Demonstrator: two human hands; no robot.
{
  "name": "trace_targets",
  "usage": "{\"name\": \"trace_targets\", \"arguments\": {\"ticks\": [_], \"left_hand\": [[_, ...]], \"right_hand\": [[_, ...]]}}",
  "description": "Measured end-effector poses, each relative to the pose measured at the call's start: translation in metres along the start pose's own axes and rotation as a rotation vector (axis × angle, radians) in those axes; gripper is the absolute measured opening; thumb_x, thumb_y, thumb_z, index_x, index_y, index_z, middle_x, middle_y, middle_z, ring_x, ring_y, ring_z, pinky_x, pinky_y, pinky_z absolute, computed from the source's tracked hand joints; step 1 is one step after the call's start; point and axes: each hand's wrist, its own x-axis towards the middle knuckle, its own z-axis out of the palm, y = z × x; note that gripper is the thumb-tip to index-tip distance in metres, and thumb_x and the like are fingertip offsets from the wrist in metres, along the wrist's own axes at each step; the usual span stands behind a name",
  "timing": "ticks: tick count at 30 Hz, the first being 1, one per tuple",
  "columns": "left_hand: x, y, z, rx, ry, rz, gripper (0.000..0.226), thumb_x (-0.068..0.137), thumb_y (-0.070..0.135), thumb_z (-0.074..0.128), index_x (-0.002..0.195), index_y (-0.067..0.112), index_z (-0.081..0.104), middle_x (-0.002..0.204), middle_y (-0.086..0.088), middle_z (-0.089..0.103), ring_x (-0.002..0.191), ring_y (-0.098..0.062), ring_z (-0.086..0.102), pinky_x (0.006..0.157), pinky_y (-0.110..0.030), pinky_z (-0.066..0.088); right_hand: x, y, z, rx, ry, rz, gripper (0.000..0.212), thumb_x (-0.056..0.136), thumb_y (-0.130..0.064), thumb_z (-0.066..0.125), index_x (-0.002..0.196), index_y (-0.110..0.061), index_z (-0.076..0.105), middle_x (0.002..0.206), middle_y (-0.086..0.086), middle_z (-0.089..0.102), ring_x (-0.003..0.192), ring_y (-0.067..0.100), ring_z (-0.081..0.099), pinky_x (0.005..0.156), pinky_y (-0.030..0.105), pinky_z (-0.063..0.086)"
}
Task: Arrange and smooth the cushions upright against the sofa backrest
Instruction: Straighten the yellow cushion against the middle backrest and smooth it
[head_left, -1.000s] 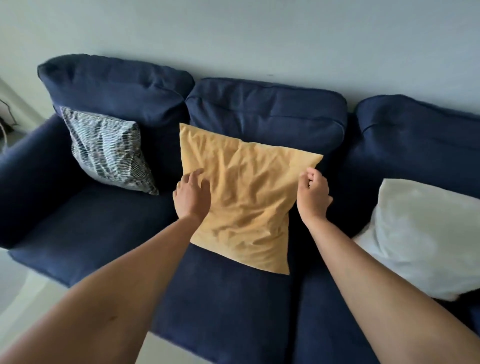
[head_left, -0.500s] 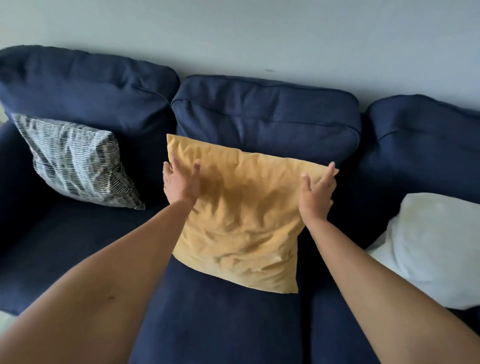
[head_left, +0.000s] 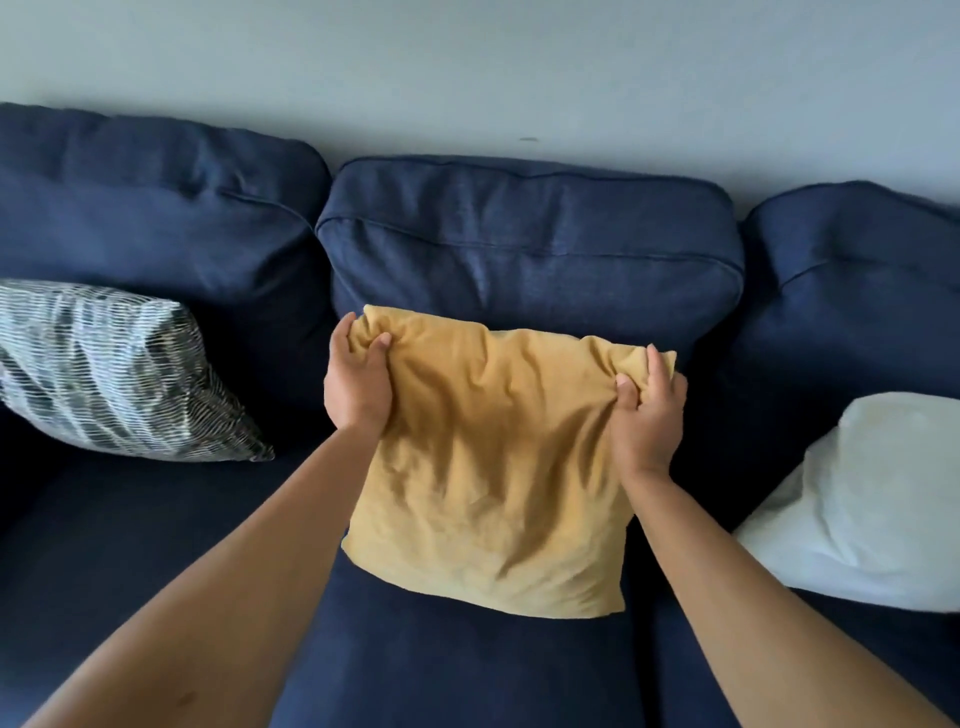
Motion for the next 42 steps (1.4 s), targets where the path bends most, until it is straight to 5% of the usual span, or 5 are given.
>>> {"name": "trace_targets", "arguments": {"ticks": [6,13,24,31,42], "left_hand": [[-0.006,0.021,-0.030,-0.226,0.217,0.174,0.006,0.094,0.048,0.055,0.098,0.044,0.056,0.095,0.044,0.062,0.090,0.018,0.058,0.071,-0.001,0.038],[0.003,0.006,-0.034,-0.087,0.072,0.173,0.016,0.098,0.042,0.054,0.112,0.035,0.055,0.120,0.016,0.063,0.109,-0.010,0.061,0.093,-0.034,0.048],[-0.003,0.012,-0.038,-0.154,0.088,0.282,0.011,0.100,0.038,0.049,0.106,0.039,0.058,0.114,0.021,0.065,0.103,0.004,0.059,0.086,-0.013,0.041],[0.001,0.014,-0.037,0.095,0.133,0.294,0.047,0.099,0.043,0.050,0.144,0.031,0.048,0.151,-0.008,0.037,0.137,-0.028,0.038,0.112,-0.041,0.028],[-0.037,-0.048,0.017,0.600,-0.133,1.157,0.054,0.104,0.031,0.032,0.154,0.010,0.035,0.163,-0.008,0.021,0.153,-0.028,0.009,0.123,-0.052,-0.001]], "right_hand": [[0.008,-0.032,-0.018,0.181,0.287,-0.234,0.022,0.096,-0.009,0.058,0.113,-0.006,0.072,0.114,0.006,0.061,0.101,0.007,0.059,0.087,0.004,0.040],[-0.008,-0.018,-0.014,0.125,0.180,-0.060,0.026,0.099,-0.017,0.057,0.121,-0.012,0.070,0.120,0.008,0.061,0.100,0.009,0.057,0.075,-0.004,0.034],[-0.015,-0.020,-0.018,0.102,0.316,-0.029,0.028,0.100,-0.015,0.055,0.123,-0.010,0.068,0.118,0.012,0.063,0.102,0.016,0.060,0.075,-0.003,0.032],[-0.014,-0.031,-0.010,-0.082,0.324,-0.010,0.040,0.097,-0.024,0.056,0.138,-0.020,0.057,0.145,0.010,0.048,0.127,0.029,0.049,0.105,0.048,0.036],[-0.067,-0.031,0.091,-0.682,-0.109,-0.864,0.058,0.103,-0.031,0.038,0.157,-0.017,0.021,0.166,0.002,0.012,0.154,0.019,0.006,0.123,0.046,0.001]]}}
